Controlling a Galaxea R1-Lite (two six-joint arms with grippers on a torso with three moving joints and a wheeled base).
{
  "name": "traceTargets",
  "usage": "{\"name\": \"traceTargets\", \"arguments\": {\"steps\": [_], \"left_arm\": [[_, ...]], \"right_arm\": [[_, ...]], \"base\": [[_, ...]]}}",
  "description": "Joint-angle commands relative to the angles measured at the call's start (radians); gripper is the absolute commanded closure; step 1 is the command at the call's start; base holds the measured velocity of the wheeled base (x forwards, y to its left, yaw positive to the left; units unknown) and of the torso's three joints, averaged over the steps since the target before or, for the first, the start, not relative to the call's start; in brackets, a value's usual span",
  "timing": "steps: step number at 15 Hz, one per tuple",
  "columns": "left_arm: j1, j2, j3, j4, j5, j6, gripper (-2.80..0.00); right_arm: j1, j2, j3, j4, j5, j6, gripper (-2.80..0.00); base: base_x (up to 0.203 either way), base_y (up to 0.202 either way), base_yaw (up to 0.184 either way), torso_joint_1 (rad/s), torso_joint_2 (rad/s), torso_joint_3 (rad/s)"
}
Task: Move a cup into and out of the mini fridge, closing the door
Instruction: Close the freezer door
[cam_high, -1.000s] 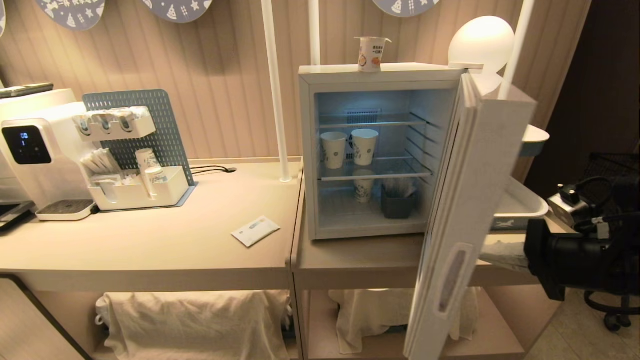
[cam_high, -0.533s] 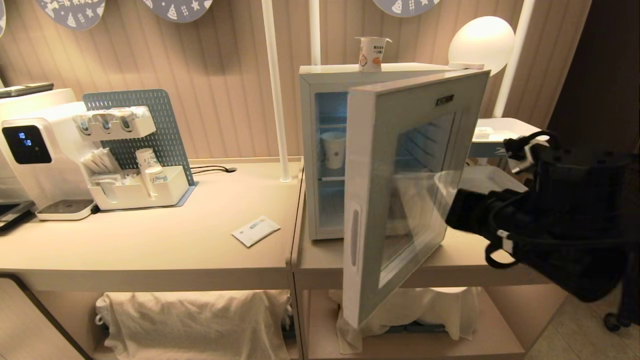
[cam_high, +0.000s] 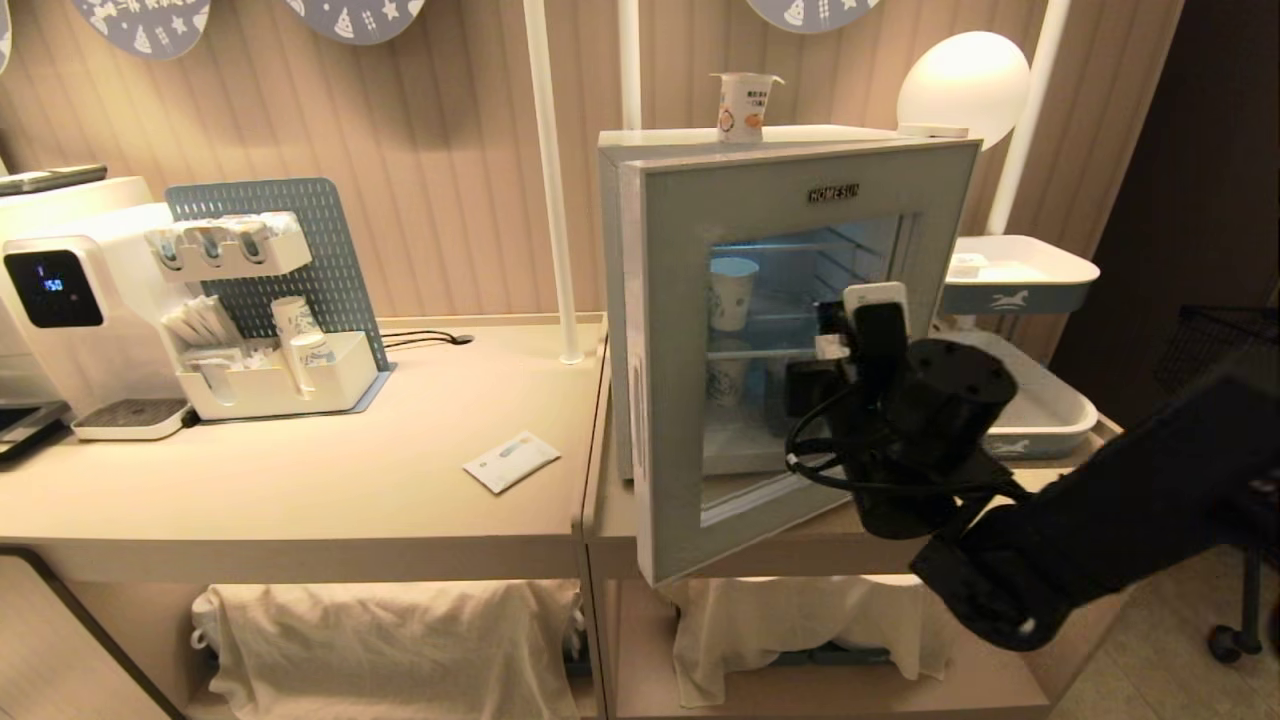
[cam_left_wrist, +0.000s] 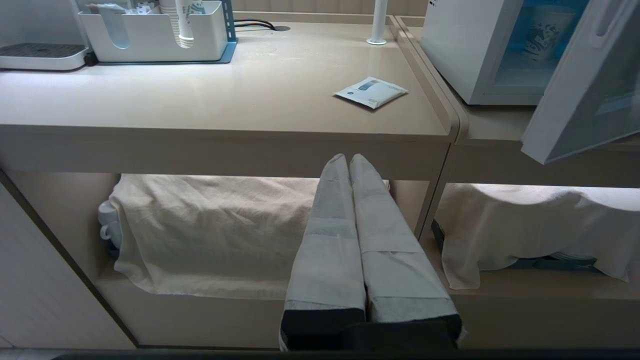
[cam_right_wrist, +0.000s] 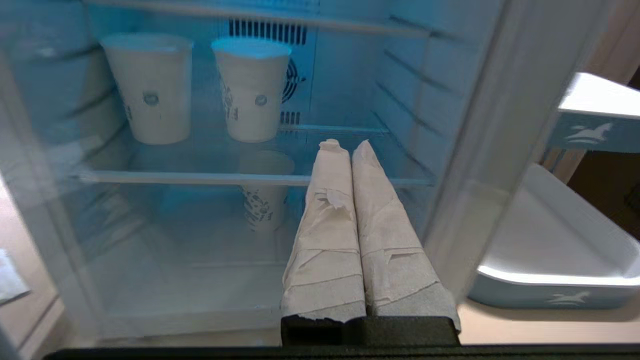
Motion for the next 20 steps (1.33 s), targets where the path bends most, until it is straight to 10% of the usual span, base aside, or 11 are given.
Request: {"name": "traceTargets", "arguments": {"steps": [1,12,20], "left_arm": [[0.0,0.0,0.002,0.0,0.0,0.0,0.0],[0.0,0.0,0.002,0.0,0.0,-0.004,0.0],[0.0,0.0,0.002,0.0,0.0,-0.004,0.0]], "right_arm": [[-0.007,0.19,-0.081,-0.035,-0.002,-0.013,0.0],[-0.109,0.395,-0.302,-0.005,0.046,-0.03,0.0],[-0.106,-0.139,0.252,-0.101,-0.004,-0.036,0.0]], "base": [[0.0,0.0,0.0,0.0,0.0,0.0],[0.0,0.0,0.0,0.0,0.0,0.0],[0.0,0.0,0.0,0.0,0.0,0.0]]}}
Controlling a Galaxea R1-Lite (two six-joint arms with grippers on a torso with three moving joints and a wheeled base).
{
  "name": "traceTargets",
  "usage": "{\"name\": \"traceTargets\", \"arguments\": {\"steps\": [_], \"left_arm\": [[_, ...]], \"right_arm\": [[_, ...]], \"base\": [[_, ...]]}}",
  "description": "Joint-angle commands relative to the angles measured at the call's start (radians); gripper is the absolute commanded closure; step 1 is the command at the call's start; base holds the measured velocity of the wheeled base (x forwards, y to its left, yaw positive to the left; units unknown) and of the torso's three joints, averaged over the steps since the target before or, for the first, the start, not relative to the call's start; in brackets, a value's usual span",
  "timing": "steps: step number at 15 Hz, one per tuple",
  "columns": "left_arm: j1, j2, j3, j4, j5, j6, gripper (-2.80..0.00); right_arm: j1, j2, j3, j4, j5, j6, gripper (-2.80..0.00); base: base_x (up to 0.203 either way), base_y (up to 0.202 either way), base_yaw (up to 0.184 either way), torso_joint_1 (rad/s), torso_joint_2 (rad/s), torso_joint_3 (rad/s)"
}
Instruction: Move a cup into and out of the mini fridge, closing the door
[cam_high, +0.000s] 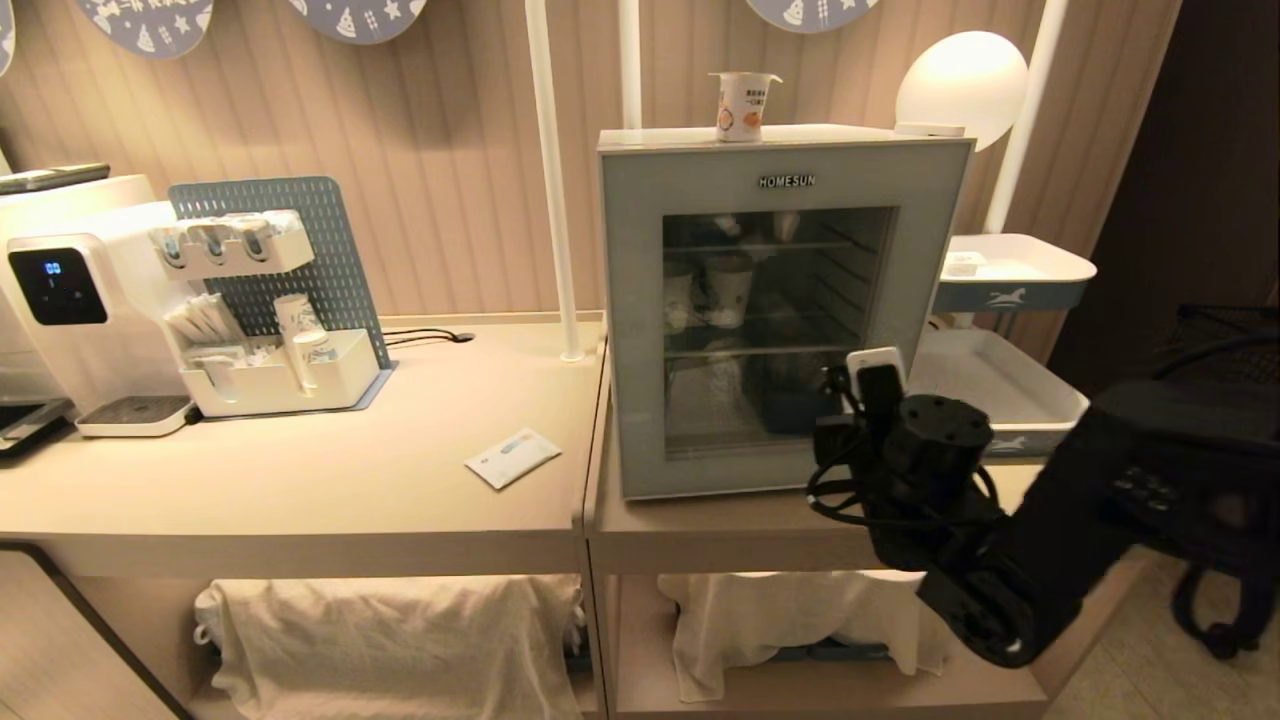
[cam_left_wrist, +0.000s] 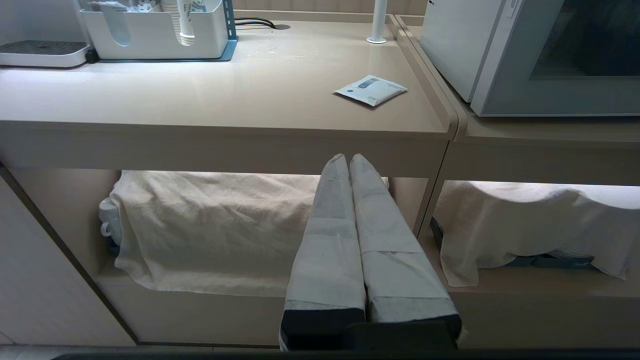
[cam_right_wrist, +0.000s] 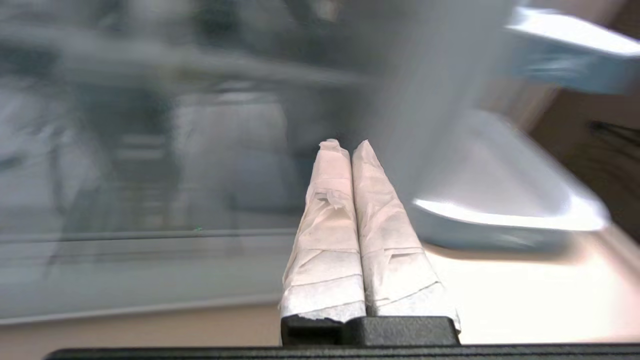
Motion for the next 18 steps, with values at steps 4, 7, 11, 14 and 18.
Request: {"name": "traceTargets", "arguments": {"steps": [4,7,11,14,18], "left_arm": [[0.0,0.0,0.002,0.0,0.0,-0.001,0.0],[0.0,0.0,0.002,0.0,0.0,-0.001,0.0],[0.0,0.0,0.002,0.0,0.0,-0.001,0.0],[0.0,0.0,0.002,0.0,0.0,-0.001,0.0],[0.0,0.0,0.002,0.0,0.0,0.001,0.0]], "right_arm": [[0.007,-0.805,0.348,0.037,-0.074,-0.033,0.0],[-0.018,-1.353,0.376,0.373,-0.122,-0.052,0.0],[-0.122,-1.844,0.268,0.928,-0.198,-0.035,0.0],[-0.294,-1.903,0.206,1.241,-0.232,-0.033,0.0],[-0.342,-1.866,0.21,1.314,-0.243,-0.009,0.0]], "base": [[0.0,0.0,0.0,0.0,0.0,0.0],[0.0,0.0,0.0,0.0,0.0,0.0],[0.0,0.0,0.0,0.0,0.0,0.0],[0.0,0.0,0.0,0.0,0.0,0.0],[0.0,0.0,0.0,0.0,0.0,0.0]]}}
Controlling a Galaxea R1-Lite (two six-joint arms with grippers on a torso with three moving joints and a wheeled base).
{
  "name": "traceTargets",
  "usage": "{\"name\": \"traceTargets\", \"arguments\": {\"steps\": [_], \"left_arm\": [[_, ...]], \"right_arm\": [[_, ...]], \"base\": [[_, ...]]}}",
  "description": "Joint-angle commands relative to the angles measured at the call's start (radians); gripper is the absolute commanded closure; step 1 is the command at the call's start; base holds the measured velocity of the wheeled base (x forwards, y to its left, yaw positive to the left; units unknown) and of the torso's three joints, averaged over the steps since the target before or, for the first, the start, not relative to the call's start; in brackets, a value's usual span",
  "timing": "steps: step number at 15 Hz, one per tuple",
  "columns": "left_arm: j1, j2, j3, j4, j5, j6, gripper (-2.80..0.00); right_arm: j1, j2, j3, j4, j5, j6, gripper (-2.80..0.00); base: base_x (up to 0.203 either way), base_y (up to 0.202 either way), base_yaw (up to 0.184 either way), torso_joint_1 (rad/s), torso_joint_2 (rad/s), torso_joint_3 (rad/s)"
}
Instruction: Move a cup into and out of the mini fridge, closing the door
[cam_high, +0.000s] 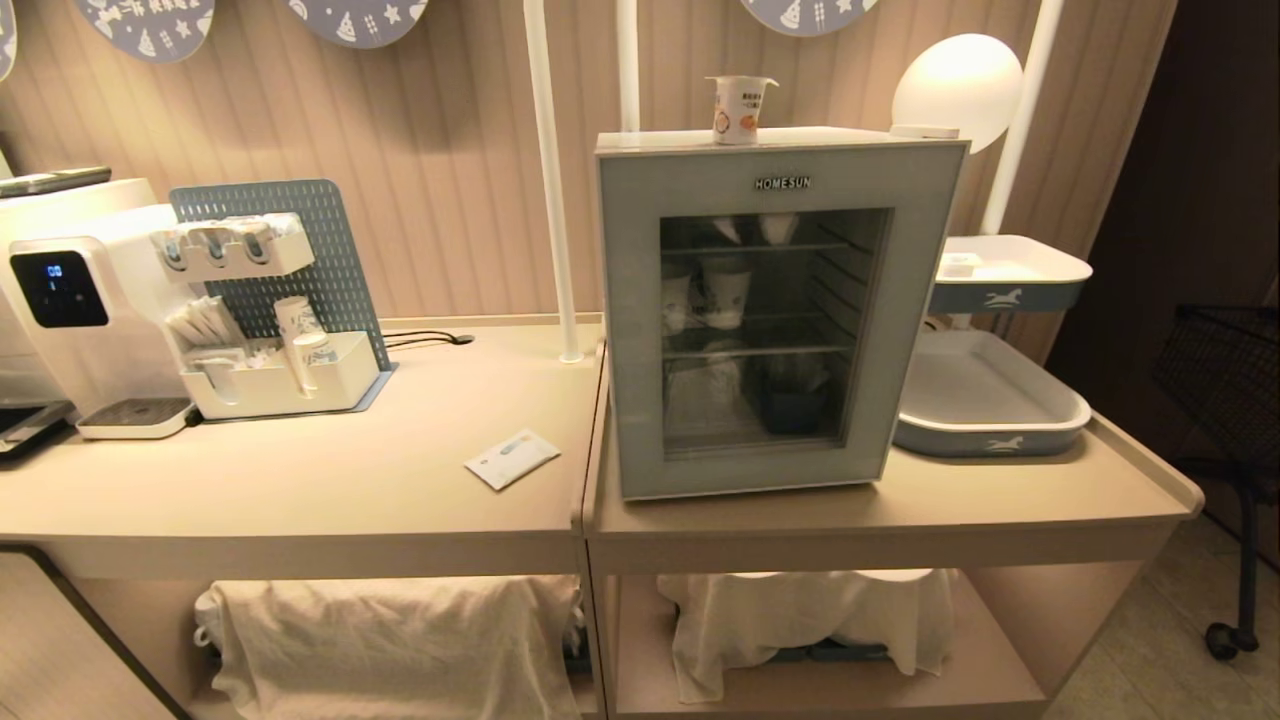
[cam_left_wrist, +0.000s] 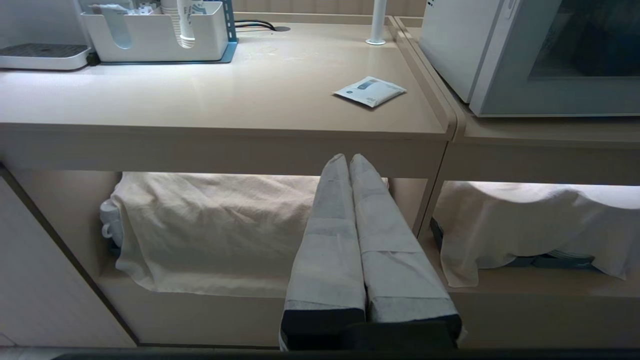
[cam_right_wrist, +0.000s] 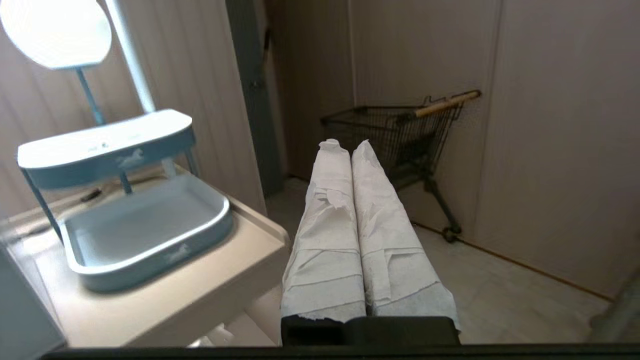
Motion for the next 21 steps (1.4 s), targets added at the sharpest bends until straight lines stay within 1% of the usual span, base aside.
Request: {"name": "traceTargets", "arguments": {"steps": [1,3,6,9,10,11,12,13,14,15,16,17,18,19,20,21], "left_arm": [[0.0,0.0,0.002,0.0,0.001,-0.002,0.0],[0.0,0.0,0.003,0.0,0.001,-0.001,0.0],[0.0,0.0,0.002,0.0,0.001,-0.001,0.0],[0.0,0.0,0.002,0.0,0.001,-0.001,0.0],[0.0,0.0,0.002,0.0,0.001,-0.001,0.0],[0.0,0.0,0.002,0.0,0.001,-0.001,0.0],[0.0,0.0,0.002,0.0,0.001,-0.001,0.0],[0.0,0.0,0.002,0.0,0.001,-0.001,0.0],[0.0,0.0,0.002,-0.001,0.001,-0.001,0.0],[0.0,0.0,0.002,0.0,0.001,-0.001,0.0],[0.0,0.0,0.002,0.0,0.001,-0.002,0.0],[0.0,0.0,0.002,0.0,0.001,-0.001,0.0],[0.0,0.0,0.002,0.0,0.001,-0.001,0.0],[0.0,0.0,0.002,0.0,0.001,-0.001,0.0],[0.0,0.0,0.002,0.0,0.001,-0.001,0.0],[0.0,0.0,0.002,0.0,0.001,-0.001,0.0]], "right_arm": [[-0.026,0.02,-0.027,0.032,-0.007,0.002,0.0],[-0.028,-0.007,0.053,0.029,-0.013,0.007,0.0],[-0.029,-0.017,0.211,-0.063,-0.074,0.053,0.0],[-0.054,-0.019,0.233,-0.083,-0.09,0.066,0.0],[-0.057,-0.019,0.244,-0.096,-0.1,0.067,0.0],[-0.057,-0.018,0.256,-0.096,-0.128,0.065,0.0],[-0.062,-0.017,0.263,-0.089,-0.132,0.066,0.0],[-0.097,-0.014,0.262,-0.09,-0.129,0.064,0.0],[-0.15,-0.014,0.264,-0.097,-0.108,0.065,0.0],[-0.172,-0.038,0.281,-0.096,-0.066,0.066,0.0],[-0.17,-0.096,0.319,-0.095,-0.018,0.065,0.0],[-0.165,-0.179,0.368,-0.092,0.057,0.064,0.0],[-0.163,-0.25,0.42,-0.086,0.167,0.069,0.0],[-0.16,-0.297,0.46,-0.061,0.339,0.113,0.0],[-0.159,-0.31,0.482,-0.012,0.501,0.184,0.0],[-0.158,-0.309,0.492,0.018,0.629,0.216,0.0]], "base": [[0.0,0.0,0.0,0.0,0.0,0.0],[0.0,0.0,0.0,0.0,0.0,0.0],[0.0,0.0,0.0,0.0,0.0,0.0],[0.0,0.0,0.0,0.0,0.0,0.0],[0.0,0.0,0.0,0.0,0.0,0.0],[0.0,0.0,0.0,0.0,0.0,0.0],[0.0,0.0,0.0,0.0,0.0,0.0],[0.0,0.0,0.0,0.0,0.0,0.0],[0.0,0.0,0.0,0.0,0.0,0.0],[0.0,0.0,0.0,0.0,0.0,0.0],[0.0,0.0,0.0,0.0,0.0,0.0],[0.0,0.0,0.0,0.0,0.0,0.0],[0.0,0.0,0.0,0.0,0.0,0.0],[0.0,0.0,0.0,0.0,0.0,0.0],[0.0,0.0,0.0,0.0,0.0,0.0],[0.0,0.0,0.0,0.0,0.0,0.0]]}}
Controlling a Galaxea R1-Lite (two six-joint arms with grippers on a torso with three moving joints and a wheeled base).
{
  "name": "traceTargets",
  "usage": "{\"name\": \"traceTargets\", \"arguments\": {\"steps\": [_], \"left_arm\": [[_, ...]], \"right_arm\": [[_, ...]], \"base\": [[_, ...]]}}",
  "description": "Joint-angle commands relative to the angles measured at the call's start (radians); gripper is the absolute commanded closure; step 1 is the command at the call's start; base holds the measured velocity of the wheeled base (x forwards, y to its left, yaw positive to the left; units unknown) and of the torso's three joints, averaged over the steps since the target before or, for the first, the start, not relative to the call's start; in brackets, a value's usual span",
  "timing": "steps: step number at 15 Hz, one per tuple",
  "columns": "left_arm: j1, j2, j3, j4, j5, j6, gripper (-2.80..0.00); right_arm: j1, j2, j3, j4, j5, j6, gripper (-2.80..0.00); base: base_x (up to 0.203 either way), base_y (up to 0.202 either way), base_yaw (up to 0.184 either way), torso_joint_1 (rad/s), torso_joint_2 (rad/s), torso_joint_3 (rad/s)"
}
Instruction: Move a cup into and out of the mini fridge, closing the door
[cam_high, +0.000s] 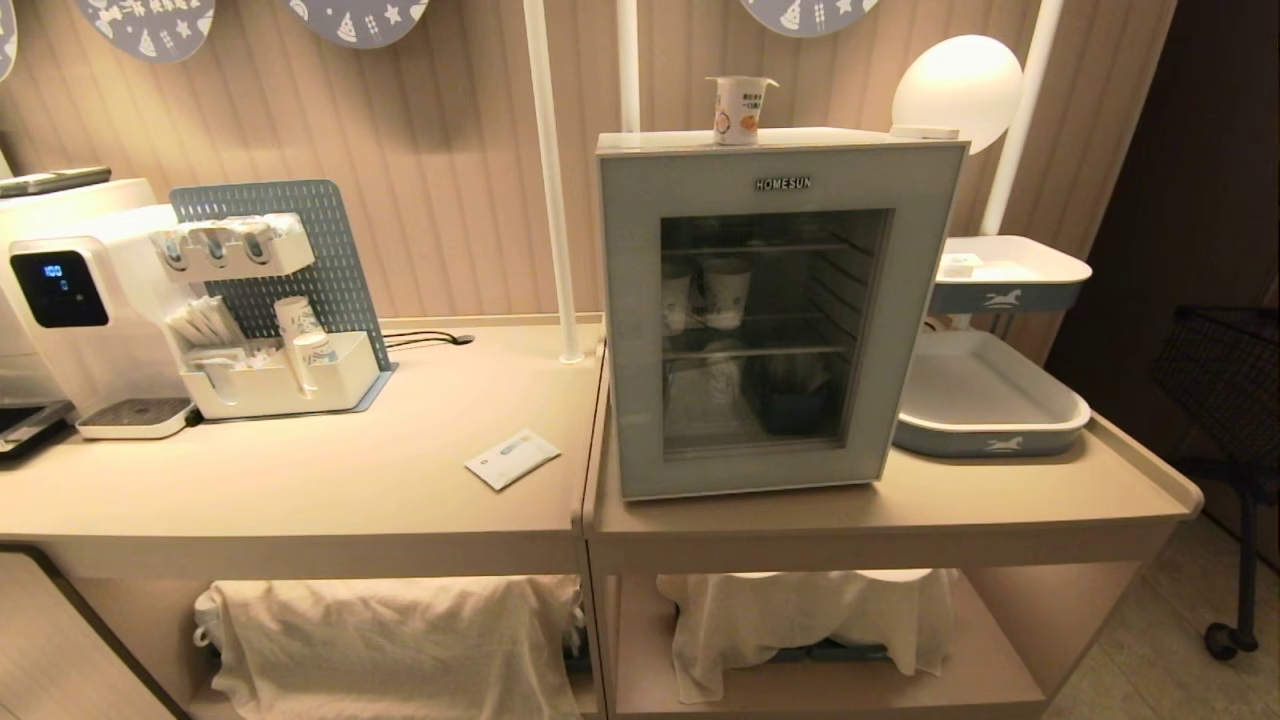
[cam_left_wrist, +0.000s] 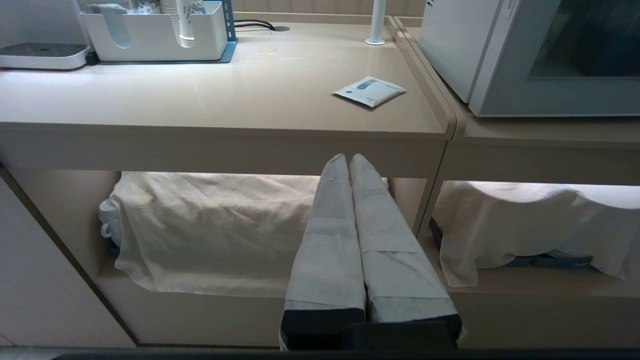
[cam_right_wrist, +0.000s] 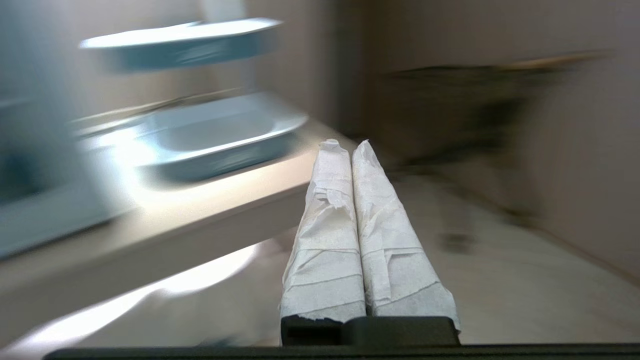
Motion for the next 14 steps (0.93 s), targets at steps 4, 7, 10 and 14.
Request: {"name": "traceTargets", "arguments": {"steps": [4,7,10,14], "left_arm": [[0.0,0.0,0.002,0.0,0.0,-0.001,0.0],[0.0,0.0,0.002,0.0,0.0,-0.002,0.0],[0.0,0.0,0.002,0.0,0.0,-0.001,0.0],[0.0,0.0,0.002,0.0,0.0,-0.001,0.0]], "right_arm": [[0.003,-0.052,0.024,0.3,0.48,0.038,0.0],[0.004,-0.052,0.038,0.217,0.486,0.057,0.0],[0.004,-0.052,0.038,0.216,0.485,0.057,0.0],[0.004,-0.051,0.038,0.211,0.48,0.093,0.0]], "base": [[0.0,0.0,0.0,0.0,0.0,0.0],[0.0,0.0,0.0,0.0,0.0,0.0],[0.0,0.0,0.0,0.0,0.0,0.0],[0.0,0.0,0.0,0.0,0.0,0.0]]}}
